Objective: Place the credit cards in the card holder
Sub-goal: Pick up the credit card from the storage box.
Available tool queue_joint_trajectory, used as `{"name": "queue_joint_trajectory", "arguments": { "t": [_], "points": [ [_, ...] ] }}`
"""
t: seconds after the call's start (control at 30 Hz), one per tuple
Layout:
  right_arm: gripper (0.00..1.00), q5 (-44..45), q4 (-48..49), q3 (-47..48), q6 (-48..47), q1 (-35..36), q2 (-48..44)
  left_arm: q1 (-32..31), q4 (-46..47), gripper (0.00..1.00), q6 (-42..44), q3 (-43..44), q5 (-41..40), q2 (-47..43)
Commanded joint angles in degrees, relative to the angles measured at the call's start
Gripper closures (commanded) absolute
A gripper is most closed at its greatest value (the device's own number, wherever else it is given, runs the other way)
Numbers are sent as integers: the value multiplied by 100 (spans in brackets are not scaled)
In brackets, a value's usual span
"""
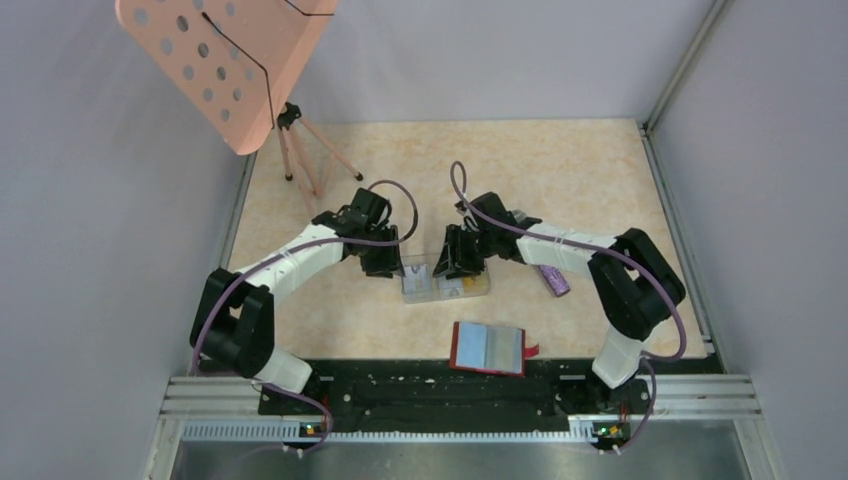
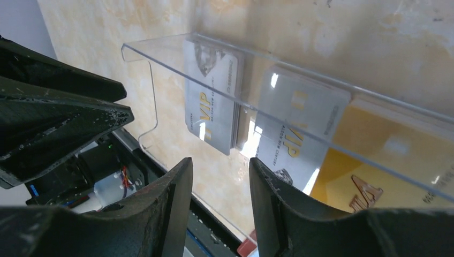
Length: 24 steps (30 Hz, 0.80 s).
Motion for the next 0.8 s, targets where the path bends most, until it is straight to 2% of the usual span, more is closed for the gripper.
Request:
{"name": "queue_joint_trajectory", "arguments": {
  "t": [0.0, 0.23, 0.4, 0.57, 0.7, 0.77],
  "points": [
    [58, -230, 565, 111, 170, 124, 304, -17, -10, 61, 205, 97, -124, 213],
    [61, 337, -77, 678, -48, 419, 885, -57, 145, 61, 195, 67, 21, 468],
    [65, 374, -54, 809, -9, 578, 1190, -113, 179, 63, 204, 52, 43, 616],
    [79, 373, -55, 891, -1, 651, 1373, -155, 237, 75, 221, -3, 95, 695],
    [100, 366, -51, 929, 15, 678, 1319, -176, 261, 84, 221, -29, 110, 698],
    [100, 304, -33, 969, 17, 678, 1265, -182, 265, 85, 221, -34, 117, 710]
  ]
}}
